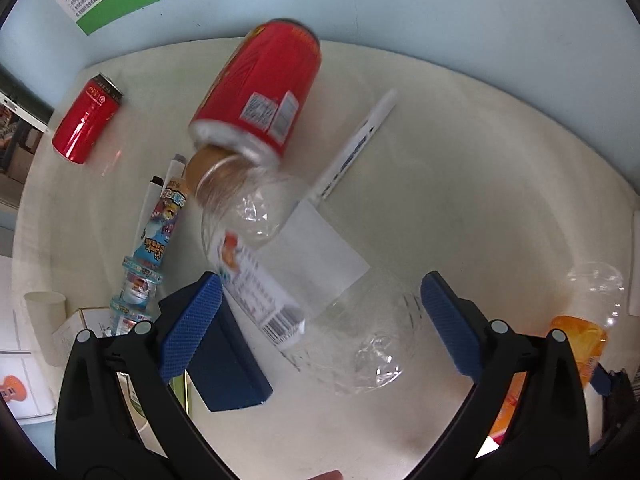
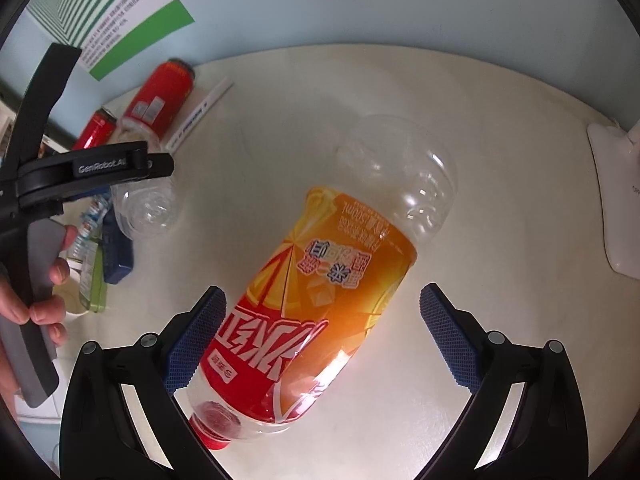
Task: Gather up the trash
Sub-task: 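Grasp the orange soda bottle with the right gripper while the left grasps the clear bottle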
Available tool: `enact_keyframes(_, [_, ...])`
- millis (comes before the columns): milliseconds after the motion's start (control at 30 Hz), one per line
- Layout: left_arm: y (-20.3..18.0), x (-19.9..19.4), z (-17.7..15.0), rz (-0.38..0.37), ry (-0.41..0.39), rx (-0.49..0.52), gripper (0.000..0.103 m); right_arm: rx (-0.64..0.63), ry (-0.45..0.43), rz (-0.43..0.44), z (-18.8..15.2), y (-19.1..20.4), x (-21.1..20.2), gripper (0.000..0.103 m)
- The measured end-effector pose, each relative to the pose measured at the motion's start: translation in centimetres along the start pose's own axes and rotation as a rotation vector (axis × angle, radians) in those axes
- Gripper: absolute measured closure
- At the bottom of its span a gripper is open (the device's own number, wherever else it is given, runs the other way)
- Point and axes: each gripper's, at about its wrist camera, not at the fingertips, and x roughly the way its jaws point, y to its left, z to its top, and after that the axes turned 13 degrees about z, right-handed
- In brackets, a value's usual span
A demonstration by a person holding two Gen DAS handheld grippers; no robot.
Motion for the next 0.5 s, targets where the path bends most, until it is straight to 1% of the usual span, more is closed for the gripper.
enact_keyframes(133, [-0.4,0.6,-0.2,0.081,-0.033,0.059,0.013,-0.028,0.004,-0.006,0.1,0.0,-0.1,0.008])
enact_keyframes(167, [-0.3,0.8,-0.2,0.088,-0.030,0.062,0.017,-0.027,-0.007,-0.005,0.1,0.0,-0.2,0.011])
enact_keyframes(200, [-0.1,1.3,-0.2,0.089,-0.021,0.061,0.019,-0.028,-0.003,0.011,0.1,-0.1,-0.2,0.019])
enact_keyframes(267, [0.6,2.1,-0.2,0.091,-0.003,0.056,0.031,-0.027,0.005,0.024,0.1,-0.1,-0.2,0.022])
enact_keyframes(300, [0.9,2.5,-0.2,0.087,0.007,0.055,0.034,-0.028,0.007,0.026,0.2,-0.2,-0.2,0.023])
enact_keyframes(333, [1.3,2.9,-0.4,0.065,0.018,0.049,0.037,-0.028,0.011,0.033,0.1,-0.3,-0.3,0.024])
enact_keyframes(433, [2.6,3.1,-0.8,0.003,0.017,0.029,0.039,-0.028,0.023,0.052,-0.1,-0.5,-0.6,0.030])
enact_keyframes(500, [3.0,3.1,-1.2,-0.002,0.015,0.042,0.040,-0.027,0.029,0.053,-0.4,-0.5,-0.9,0.033])
